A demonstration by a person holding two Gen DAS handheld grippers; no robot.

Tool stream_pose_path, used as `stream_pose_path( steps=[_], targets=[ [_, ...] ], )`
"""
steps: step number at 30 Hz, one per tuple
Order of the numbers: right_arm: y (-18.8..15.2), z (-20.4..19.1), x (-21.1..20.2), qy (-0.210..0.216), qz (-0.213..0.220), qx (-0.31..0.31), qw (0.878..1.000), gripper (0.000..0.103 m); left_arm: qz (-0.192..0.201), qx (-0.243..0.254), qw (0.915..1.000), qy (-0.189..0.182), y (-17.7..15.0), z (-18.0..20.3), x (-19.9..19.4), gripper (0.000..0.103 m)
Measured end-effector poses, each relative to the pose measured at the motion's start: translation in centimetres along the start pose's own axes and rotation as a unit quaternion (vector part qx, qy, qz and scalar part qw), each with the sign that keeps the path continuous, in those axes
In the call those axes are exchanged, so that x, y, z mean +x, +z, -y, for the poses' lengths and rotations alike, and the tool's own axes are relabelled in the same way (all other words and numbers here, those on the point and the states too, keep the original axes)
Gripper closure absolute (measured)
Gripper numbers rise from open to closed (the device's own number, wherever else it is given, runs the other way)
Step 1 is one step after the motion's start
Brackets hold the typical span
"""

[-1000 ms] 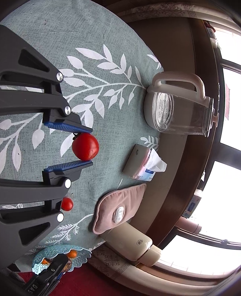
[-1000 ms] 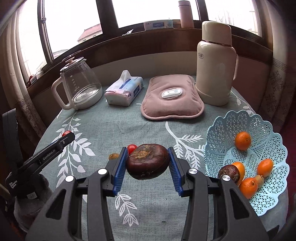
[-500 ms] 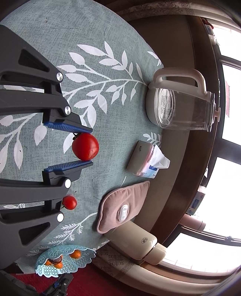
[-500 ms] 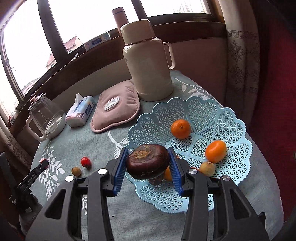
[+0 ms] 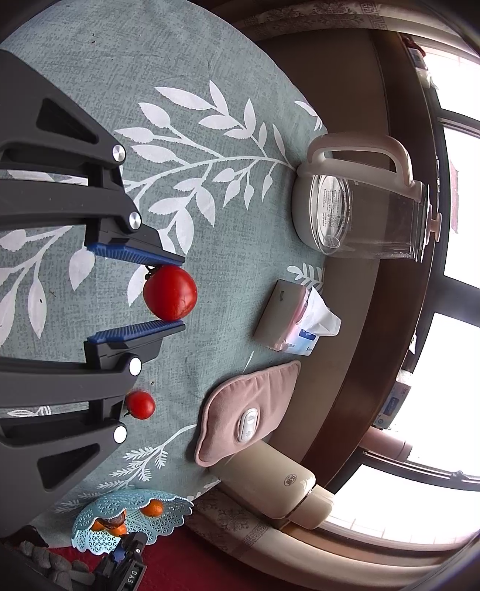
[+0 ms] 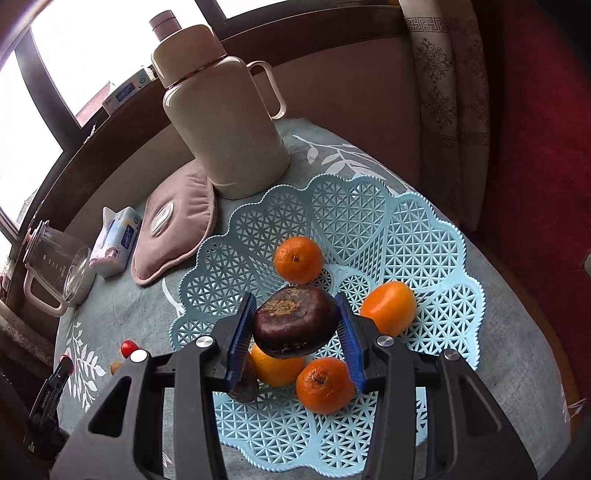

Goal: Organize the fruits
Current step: 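Carry the passion fruit into the blue basket and open the right gripper while the left holds the tomato, then lift the open right gripper from the basket while the left carries the tomato toward it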

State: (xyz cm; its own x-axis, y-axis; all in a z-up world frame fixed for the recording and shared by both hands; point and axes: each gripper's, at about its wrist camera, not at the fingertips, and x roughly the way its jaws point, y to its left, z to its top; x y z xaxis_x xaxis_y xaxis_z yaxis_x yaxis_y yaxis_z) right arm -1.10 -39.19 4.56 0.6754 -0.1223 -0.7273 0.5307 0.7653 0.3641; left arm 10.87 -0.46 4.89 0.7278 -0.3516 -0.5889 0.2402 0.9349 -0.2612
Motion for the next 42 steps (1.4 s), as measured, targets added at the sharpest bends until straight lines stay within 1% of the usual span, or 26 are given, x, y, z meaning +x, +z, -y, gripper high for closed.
stream_pose_path(
  steps=[9,19,23,25,26,28,33,37,40,42],
  targets=[
    [-0.2,0.1,0.0,-0.011,0.002,0.001,1.000,0.057,0.000,0.002,1.0000,0.000,0.0,0.0,0.0,0.073],
    [-0.4,0.5,-1.6,-0.015,0.028,0.007,0.999,0.057,0.000,0.002,1.0000,0.000,-0.1,0.1,0.0,0.073],
    [-0.7,0.5,-2.1,-0.010,0.032,0.007,0.999,0.057,0.000,0.003,1.0000,0.000,-0.2,0.2,0.1,0.073],
    [-1.1,0.5,-2.3,-0.009,0.033,0.006,0.999,0.055,-0.001,0.004,1.0000,0.000,-0.3,0.3,0.1,0.073],
    [-1.3,0.5,-2.5,-0.010,0.035,0.005,0.999,0.051,-0.001,0.005,1.0000,0.001,-0.4,0.3,0.1,0.073],
    [-1.9,0.5,-2.9,-0.015,0.041,-0.001,0.999,0.047,-0.001,0.007,1.0000,0.001,-0.4,0.4,0.1,0.073],
    [-3.5,0.5,-4.2,-0.035,0.060,-0.025,0.997,0.047,-0.002,0.015,0.9999,0.002,-0.5,0.7,0.2,0.073],
    [-4.7,0.7,-5.2,-0.042,0.073,-0.036,0.996,0.047,-0.002,0.022,0.9997,0.002,-0.6,1.0,0.2,0.073],
    [-5.4,0.9,-5.9,-0.038,0.081,-0.038,0.995,0.046,-0.006,0.023,0.9997,-0.006,-0.5,1.2,0.1,0.073],
    [-5.9,0.9,-6.3,-0.033,0.084,-0.040,0.995,0.046,-0.013,0.019,0.9995,-0.020,-0.5,1.4,0.1,0.073]
  ],
)
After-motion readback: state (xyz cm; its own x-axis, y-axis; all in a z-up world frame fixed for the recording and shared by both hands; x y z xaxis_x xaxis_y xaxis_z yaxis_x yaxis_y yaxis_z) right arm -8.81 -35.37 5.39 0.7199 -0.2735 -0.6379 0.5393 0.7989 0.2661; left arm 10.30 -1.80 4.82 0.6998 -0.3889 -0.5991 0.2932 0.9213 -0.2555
